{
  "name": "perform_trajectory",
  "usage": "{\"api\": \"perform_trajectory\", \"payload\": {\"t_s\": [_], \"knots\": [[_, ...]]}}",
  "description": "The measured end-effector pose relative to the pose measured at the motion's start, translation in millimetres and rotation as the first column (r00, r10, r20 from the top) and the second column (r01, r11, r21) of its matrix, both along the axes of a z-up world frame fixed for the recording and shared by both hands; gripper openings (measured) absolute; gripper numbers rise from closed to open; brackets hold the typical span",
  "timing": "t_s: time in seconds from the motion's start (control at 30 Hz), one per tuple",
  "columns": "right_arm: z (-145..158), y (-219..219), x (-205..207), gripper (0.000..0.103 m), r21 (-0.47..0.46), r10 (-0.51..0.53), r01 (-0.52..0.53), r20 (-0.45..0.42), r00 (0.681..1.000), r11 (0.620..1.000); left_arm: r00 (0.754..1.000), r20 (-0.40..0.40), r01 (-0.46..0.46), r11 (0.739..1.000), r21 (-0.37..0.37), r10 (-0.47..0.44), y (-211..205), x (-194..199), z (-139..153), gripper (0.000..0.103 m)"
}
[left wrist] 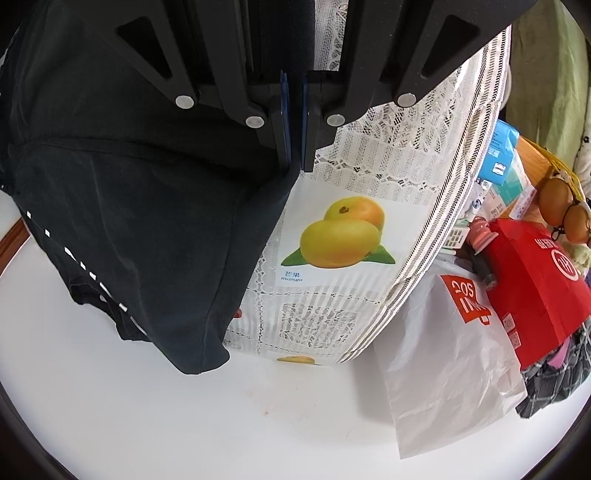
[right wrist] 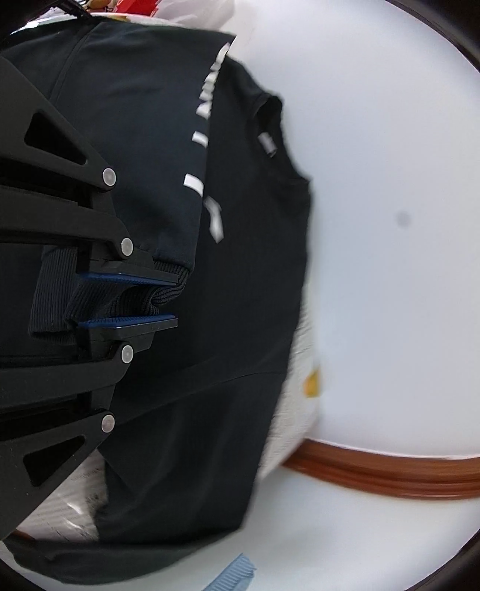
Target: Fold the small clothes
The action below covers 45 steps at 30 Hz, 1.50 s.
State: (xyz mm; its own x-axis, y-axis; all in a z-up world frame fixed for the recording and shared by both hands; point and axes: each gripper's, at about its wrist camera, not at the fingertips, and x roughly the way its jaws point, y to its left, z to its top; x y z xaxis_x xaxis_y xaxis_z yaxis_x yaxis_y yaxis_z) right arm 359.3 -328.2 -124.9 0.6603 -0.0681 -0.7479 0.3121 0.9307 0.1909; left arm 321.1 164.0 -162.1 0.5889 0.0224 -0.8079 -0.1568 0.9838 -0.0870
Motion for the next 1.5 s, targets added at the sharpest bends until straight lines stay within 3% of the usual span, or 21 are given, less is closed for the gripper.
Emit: {"api": "perform_trajectory", "payload": {"t_s": [0.13, 0.2, 0.27, 0.33, 0.43, 0.5, 0.57, 0.8, 0.97, 1.03, 1.13, 1.37, 1.5], "knots": [[-21.1, -4.8, -0.2, 0.017, 0.005, 0.0, 0.0, -0.05, 0.999, 1.0, 1.0, -0.012, -0.007, 1.0, 0.009, 0.007, -0.9, -0.8, 1.0, 0.009], [-26.6, -5.0, -2.5, 0.027, -0.01, -0.017, 0.016, -0.076, 0.997, 1.0, 1.0, -0.018, -0.01, 1.0, -0.007, 0.01, 0.7, -2.3, 1.9, 0.009], [-27.1, -6.8, -8.8, 0.028, -0.009, -0.014, 0.013, -0.092, 0.996, 1.0, 1.0, -0.021, -0.01, 1.0, -0.021, 0.009, 1.2, -5.5, 4.1, 0.01], [-20.6, -6.1, -21.2, 0.028, -0.02, 0.0, -0.002, -0.076, 0.997, 1.0, 1.0, -0.026, -0.007, 1.0, -0.011, 0.007, -0.9, -9.9, 5.9, 0.027], [-8.3, -7.9, -48.2, 0.046, -0.05, 0.022, -0.024, -0.045, 0.999, 0.998, 1.0, -0.017, 0.003, 1.0, 0.012, -0.002, -6.4, -19.0, 8.8, 0.049], [1.0, -13.7, -76.0, 0.061, -0.074, 0.016, -0.017, -0.004, 1.0, 0.997, 1.0, -0.004, 0.023, 0.999, 0.031, -0.023, -12.1, -28.8, 10.6, 0.051], [5.4, -24.0, -99.6, 0.066, -0.102, -0.013, 0.015, 0.023, 1.0, 0.995, 0.999, -0.001, 0.035, 0.998, 0.049, -0.035, -16.2, -36.2, 10.5, 0.051], [-4.3, -85.2, -185.5, 0.067, -0.167, -0.154, 0.158, 0.041, 0.987, 0.973, 0.999, -0.006, 0.038, 0.992, 0.119, -0.038, -22.7, -67.3, 1.1, 0.051], [-34.8, -130.4, -228.9, 0.067, -0.123, -0.246, 0.242, -0.019, 0.969, 0.963, 0.997, -0.003, 0.071, 0.991, 0.117, -0.071, -25.7, -87.7, -1.8, 0.051], [-49.6, -141.2, -239.6, 0.067, -0.095, -0.259, 0.255, -0.042, 0.965, 0.962, 0.997, 0.009, 0.07, 0.99, 0.126, -0.072, -27.2, -96.1, -3.1, 0.058], [-64.8, -145.0, -245.1, 0.067, -0.057, -0.244, 0.24, -0.065, 0.968, 0.969, 0.997, 0.017, 0.077, 0.986, 0.147, -0.08, -29.8, -105.2, -4.9, 0.061], [-79.3, -134.5, -242.1, 0.067, -0.146, -0.239, 0.226, -0.076, 0.968, 0.963, 0.996, 0.021, 0.084, 0.99, 0.117, -0.087, -29.0, -113.6, -7.1, 0.064], [-81.3, -136.7, -239.7, 0.066, -0.139, -0.255, 0.243, -0.076, 0.964, 0.96, 0.996, 0.04, 0.08, 0.991, 0.104, -0.084, -27.5, -117.8, -9.7, 0.068]]}}
